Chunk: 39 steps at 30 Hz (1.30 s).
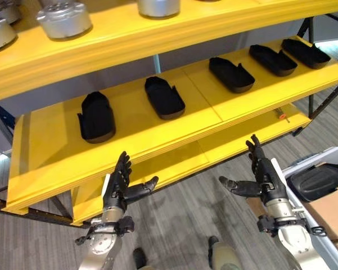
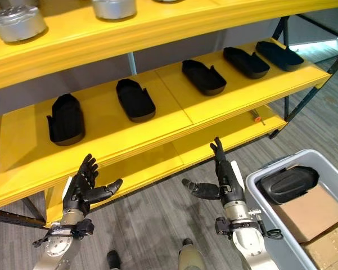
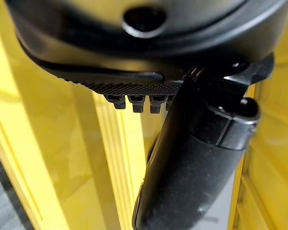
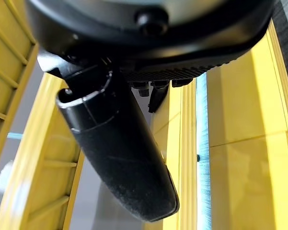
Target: Move parts from the plastic box to the shelf.
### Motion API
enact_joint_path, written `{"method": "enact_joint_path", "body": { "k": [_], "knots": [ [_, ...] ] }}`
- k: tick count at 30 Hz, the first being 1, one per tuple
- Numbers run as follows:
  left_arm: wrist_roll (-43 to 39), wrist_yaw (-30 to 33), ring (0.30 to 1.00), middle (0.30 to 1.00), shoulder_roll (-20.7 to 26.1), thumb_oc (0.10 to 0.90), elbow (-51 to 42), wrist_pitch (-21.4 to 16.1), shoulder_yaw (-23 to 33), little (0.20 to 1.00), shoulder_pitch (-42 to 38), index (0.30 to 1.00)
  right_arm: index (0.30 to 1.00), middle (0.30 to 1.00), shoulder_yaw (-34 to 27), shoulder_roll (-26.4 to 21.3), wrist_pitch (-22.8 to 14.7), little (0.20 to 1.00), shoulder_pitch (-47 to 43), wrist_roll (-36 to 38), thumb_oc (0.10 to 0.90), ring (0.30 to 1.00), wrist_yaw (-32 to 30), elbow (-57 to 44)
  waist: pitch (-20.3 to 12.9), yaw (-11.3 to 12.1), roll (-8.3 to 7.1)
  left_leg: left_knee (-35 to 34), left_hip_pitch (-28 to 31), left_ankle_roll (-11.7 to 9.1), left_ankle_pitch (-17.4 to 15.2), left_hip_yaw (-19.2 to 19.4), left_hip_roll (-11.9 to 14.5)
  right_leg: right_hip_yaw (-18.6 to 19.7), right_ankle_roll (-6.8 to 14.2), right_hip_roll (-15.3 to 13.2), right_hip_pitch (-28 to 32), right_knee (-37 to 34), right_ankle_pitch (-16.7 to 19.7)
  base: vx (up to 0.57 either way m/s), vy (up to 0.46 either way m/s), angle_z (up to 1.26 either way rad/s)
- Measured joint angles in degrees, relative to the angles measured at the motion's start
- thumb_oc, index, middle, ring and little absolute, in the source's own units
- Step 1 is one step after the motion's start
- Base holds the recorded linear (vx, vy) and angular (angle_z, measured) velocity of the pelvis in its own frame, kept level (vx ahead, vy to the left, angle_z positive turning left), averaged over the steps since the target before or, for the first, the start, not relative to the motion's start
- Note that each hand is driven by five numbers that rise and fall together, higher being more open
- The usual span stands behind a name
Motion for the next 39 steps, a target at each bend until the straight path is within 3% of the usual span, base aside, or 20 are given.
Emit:
{"method": "enact_joint_path", "body": {
  "k": [1, 2, 4, 5, 8, 11, 13, 14, 16, 18, 21, 24, 30, 32, 33, 34, 35, 36, 38, 39],
  "knots": [
    [0.0, -0.42, 1.0, 1.0, 0.24, 0.9, 0.34, 0.51, -0.32, 1.0, -0.38, 1.0, 1.0, 1.0, -0.01, -0.18, 0.03, 1.0, -0.27, 0.0, 0.9, 1.0, -0.07, 0.01, -0.14, 0.54, -0.64, 0.09, -0.63, -0.23, 6.29, -2.77, 0.17, 0.34, -1.32, 0.4, 0.03, -0.12, -0.05, 0.01, -0.248, -0.19],
    [0.0, -1.45, 1.0, 1.0, 0.03, 0.9, 0.76, 0.72, -0.84, 1.0, -0.86, 1.0, 1.0, 1.0, -0.24, -0.95, 0.03, 1.0, -0.76, 0.02, 0.9, 1.0, -0.11, 0.07, -0.26, 1.48, -1.17, 2.19, -2.82, -2.1, 11.94, -9.23, -0.58, 0.91, -3.01, 0.51, 1.24, -1.93, 1.04, 0.04, -0.231, -0.14],
    [0.11, -2.88, 1.0, 1.0, -1.31, 0.9, 1.65, 0.75, -1.2, 1.0, -1.35, 1.0, 1.0, 1.0, -1.46, -1.61, 0.14, 1.0, -0.19, 0.15, 0.9, 1.0, 0.0, 0.29, 0.07, 1.47, -2.08, 5.46, -4.28, -9.48, 2.21, -12.2, -6.57, 1.75, -4.03, -0.29, 4.83, -7.19, 3.37, 0.07, -0.146, 0.07],
    [0.1, -3.33, 1.0, 1.0, -1.63, 0.9, 1.56, 0.72, -1.29, 1.0, -1.09, 1.0, 1.0, 1.0, -2.43, -1.73, 0.14, 1.0, 0.6, 0.19, 0.9, 1.0, 0.14, 0.28, -0.15, 1.67, -1.72, 5.27, -4.13, -9.39, -1.07, -12.07, -9.81, 1.54, -4.5, -0.31, 7.54, -11.47, 5.15, 0.05, -0.07, 0.11],
    [0.13, -3.63, 1.0, 1.0, -1.41, 0.9, 1.36, 0.61, -0.95, 1.0, -1.06, 1.0, 1.0, 1.0, -4.36, -1.43, 0.13, 1.0, 2.24, 0.67, 0.9, 1.0, 0.95, 0.14, -0.55, 1.73, -1.74, 6.21, -5.55, -8.54, -5.04, -9.3, -18.6, 0.55, -5.84, -0.05, 12.35, -18.75, 8.11, 0.04, -0.054, 0.05],
    [0.13, -3.55, 1.0, 1.0, -1.48, 0.9, 1.41, 0.6, -0.95, 1.0, -0.96, 1.0, 1.0, 1.0, -3.93, -0.98, 0.18, 1.0, 2.03, 0.72, 0.9, 1.0, 1.25, 0.25, -0.83, 2.43, -2.01, 7.25, -10.3, -8.04, -6.82, -15.46, -26.12, 2.32, -6.17, 1.95, 13.36, -22.13, 10.43, 0.04, -0.062, -0.36],
    [0.15, -3.21, 1.0, 1.0, -1.53, 0.9, 1.5, 0.66, -0.91, 1.0, -0.53, 1.0, 1.0, 1.0, -1.27, -0.17, 0.23, 1.0, -1.31, 0.71, 0.9, 1.0, 1.79, 1.55, -0.94, 4.13, -2.18, 7.38, -12.03, -6.03, -8.89, -28.0, -30.8, 7.2, -5.49, 3.68, 13.77, -24.65, 12.59, 0.06, 0.018, -1.39],
    [0.19, -3.49, 1.0, 1.0, -1.53, 0.9, 1.94, 0.72, -1.01, 1.0, -0.3, 1.0, 1.0, 1.0, 0.04, 0.31, 0.25, 1.0, -3.5, 0.7, 0.9, 1.0, 3.04, 2.34, -0.92, 5.2, -2.12, 6.96, -11.93, -5.33, -8.89, -30.52, -31.16, 9.57, -6.0, 5.5, 14.29, -25.87, 14.07, 0.11, 0.075, -1.42],
    [0.3, -3.82, 1.0, 1.0, -1.44, 0.9, 3.79, 0.8, -2.11, 1.0, -2.04, 1.0, 1.0, 1.0, -0.2, 2.61, 0.18, 1.0, -2.59, 1.27, 0.9, 1.0, 3.1, 2.24, -1.1, 0.55, -2.06, 7.13, -10.31, -4.49, -8.43, -24.92, -28.33, 7.92, -6.69, 6.99, 18.78, -29.81, 14.04, 0.11, 0.067, -0.19],
    [0.31, -4.21, 1.0, 1.0, -1.46, 0.9, 3.88, 0.7, -2.6, 1.0, -2.95, 1.0, 1.0, 1.0, -0.28, 3.23, 0.11, 1.0, -2.37, 2.92, 0.9, 1.0, 3.19, 2.21, -1.48, 0.24, -2.31, 7.47, -8.28, -5.13, -9.68, -24.6, -25.35, 9.35, -7.22, 8.11, 17.69, -28.37, 11.82, 0.12, 0.062, -0.33],
    [0.28, -4.61, 1.0, 1.0, -1.33, 0.9, 3.49, 0.9, -2.8, 1.0, -3.21, 1.0, 1.0, 1.0, -0.32, 3.06, 0.26, 1.0, -3.56, 4.09, 0.9, 1.0, 4.23, 2.07, -1.56, 0.24, -1.95, 3.01, -5.41, -4.28, -5.59, -19.37, -24.26, 14.59, -4.0, 8.5, 13.75, -21.94, 8.18, 0.07, 0.043, -1.05],
    [0.19, -4.28, 1.0, 1.0, -1.18, 0.9, 3.52, 1.01, -2.31, 1.0, -4.14, 1.0, 1.0, 1.0, 0.15, 3.1, 0.56, 1.0, -3.84, 4.65, 0.9, 1.0, 4.69, 2.07, -1.57, 0.09, -1.81, 0.85, -2.41, -3.8, -5.53, -12.78, -24.97, 16.35, -0.26, 6.88, 12.41, -18.22, 5.28, 0.07, 0.06, -0.99],
    [0.19, -4.39, 1.0, 1.0, -0.61, 0.9, 3.58, 0.85, -2.58, 1.0, -8.22, 1.0, 1.0, 1.0, 1.34, 3.06, 0.89, 1.0, -4.88, 4.64, 0.9, 1.0, 5.09, 2.51, -1.5, -0.93, -2.15, 1.02, -0.92, -3.55, -5.97, -7.3, -26.02, 22.29, 0.19, 5.86, 12.38, -19.07, 5.81, 0.05, 0.036, -0.68],
    [0.14, -3.57, 1.0, 1.0, -0.05, 0.9, 2.65, 0.74, -2.47, 1.0, -8.04, 1.0, 1.0, 1.0, 2.56, 3.5, 1.3, 1.0, -7.08, 4.61, 0.9, 1.0, 5.18, 2.77, -0.96, -0.29, -0.76, 1.28, -0.86, -1.76, -8.83, -4.02, -24.21, 22.68, 3.8, 8.9, 8.8, -15.78, 8.27, -0.01, -0.012, -1.23],
    [0.16, -3.3, 1.0, 1.0, 1.31, 0.9, 2.41, 0.59, -2.26, 1.0, -7.95, 1.0, 1.0, 1.0, 3.79, 4.75, 1.4, 1.0, -9.3, 4.62, 0.9, 1.0, 5.13, 3.35, -0.36, 1.93, -0.91, 0.61, -0.86, -1.53, -8.75, -0.2, -22.51, 16.73, 6.07, 8.14, 5.87, -12.49, 7.49, 0.02, -0.059, -1.91],
    [0.13, -3.19, 1.0, 1.0, 2.0, 0.9, 2.7, 0.91, -1.77, 1.0, -8.24, 1.0, 1.0, 1.0, 5.39, 5.24, 1.44, 1.0, -11.43, 4.62, 0.9, 1.0, 5.04, 3.94, 0.06, 2.8, -1.64, 1.12, -0.93, -1.19, -9.05, 5.4, -22.05, 7.71, 3.69, 4.37, 3.46, -11.1, 6.4, 0.16, -0.095, -2.34],
    [0.11, -2.3, 1.0, 1.0, 0.61, 0.9, 3.37, 1.1, -1.27, 1.0, -8.43, 1.0, 1.0, 1.0, 7.29, 6.18, 1.53, 1.0, -14.6, 4.61, 0.9, 1.0, 4.88, 5.0, 0.82, 3.35, -0.49, 1.65, -0.91, -0.9, -10.07, 8.74, -21.04, -8.03, 3.34, -3.88, 1.92, -11.65, 5.84, 0.2, -0.113, -2.0],
    [0.09, -2.17, 1.0, 1.0, -0.01, 0.9, 3.61, 1.06, -1.44, 1.0, -8.87, 1.0, 1.0, 1.0, 8.0, 6.11, 1.54, 1.0, -16.07, 4.51, 0.9, 1.0, 4.92, 5.01, 1.38, 3.01, 0.11, 1.98, -1.04, -0.58, -11.54, 10.11, -20.79, -14.59, 4.47, -9.0, 1.84, -13.47, 6.83, 0.2, -0.145, -1.49],
    [0.12, -2.29, 1.0, 1.0, 0.18, 0.9, 3.76, 1.09, -1.45, 1.0, -8.82, 1.0, 1.0, 1.0, 9.81, 5.76, 1.74, 1.0, -17.72, 4.31, 0.9, 1.0, 5.02, 5.26, 2.3, 3.05, -0.08, 2.1, -0.57, -2.0, -11.78, 11.67, -20.68, -17.39, 6.95, -14.38, 1.65, -18.83, 9.44, 0.08, -0.11, -0.87],
    [0.11, -2.29, 1.0, 1.0, 0.14, 0.9, 3.79, 1.09, -1.39, 1.0, -8.89, 1.0, 1.0, 1.0, 9.91, 5.71, 1.74, 1.0, -17.56, 3.73, 0.9, 1.0, 5.11, 5.28, 2.48, 2.88, -0.37, 2.09, -0.44, -2.19, -11.43, 11.96, -20.24, -16.63, 7.91, -14.91, 1.67, -21.31, 10.78, 0.11, -0.111, -0.45]
  ]
}}
